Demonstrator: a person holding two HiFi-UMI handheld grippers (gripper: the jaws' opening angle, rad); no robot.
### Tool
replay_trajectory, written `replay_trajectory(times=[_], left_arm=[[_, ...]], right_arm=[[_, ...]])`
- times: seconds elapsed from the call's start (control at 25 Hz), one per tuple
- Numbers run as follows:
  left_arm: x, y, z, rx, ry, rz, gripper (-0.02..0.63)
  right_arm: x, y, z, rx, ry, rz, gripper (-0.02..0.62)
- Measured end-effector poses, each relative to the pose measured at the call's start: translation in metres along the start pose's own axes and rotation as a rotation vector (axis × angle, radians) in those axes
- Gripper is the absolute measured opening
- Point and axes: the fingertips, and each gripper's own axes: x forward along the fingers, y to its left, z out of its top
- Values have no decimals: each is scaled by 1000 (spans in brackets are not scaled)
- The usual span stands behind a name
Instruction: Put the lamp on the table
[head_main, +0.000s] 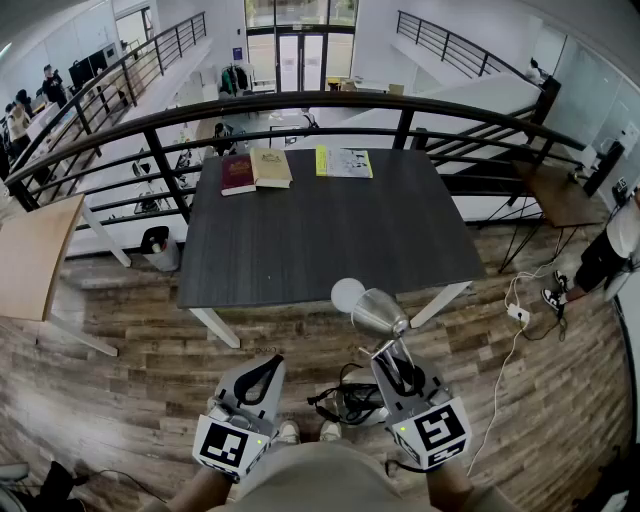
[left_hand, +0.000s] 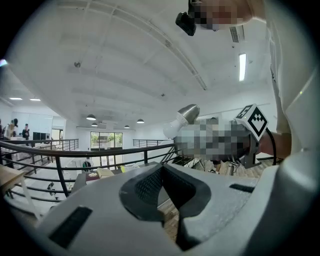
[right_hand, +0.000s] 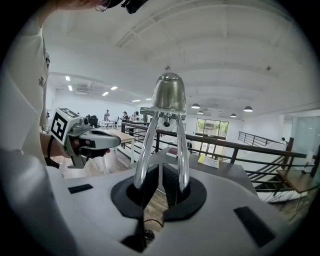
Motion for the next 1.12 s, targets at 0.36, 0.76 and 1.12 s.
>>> replay_trajectory(times=[0.36,0.76,1.12], left_arm=[[0,-1,0,-34,-12,-1,5],[17,-18,5,0,0,-53,5],[46,-35,14,15,-15,-92,5]], right_arm=[[0,-1,-4,26,8,-5,25],[-13,-15,-7,68,1,-29,25],[-27,-41,-21,76,17,-68,25]])
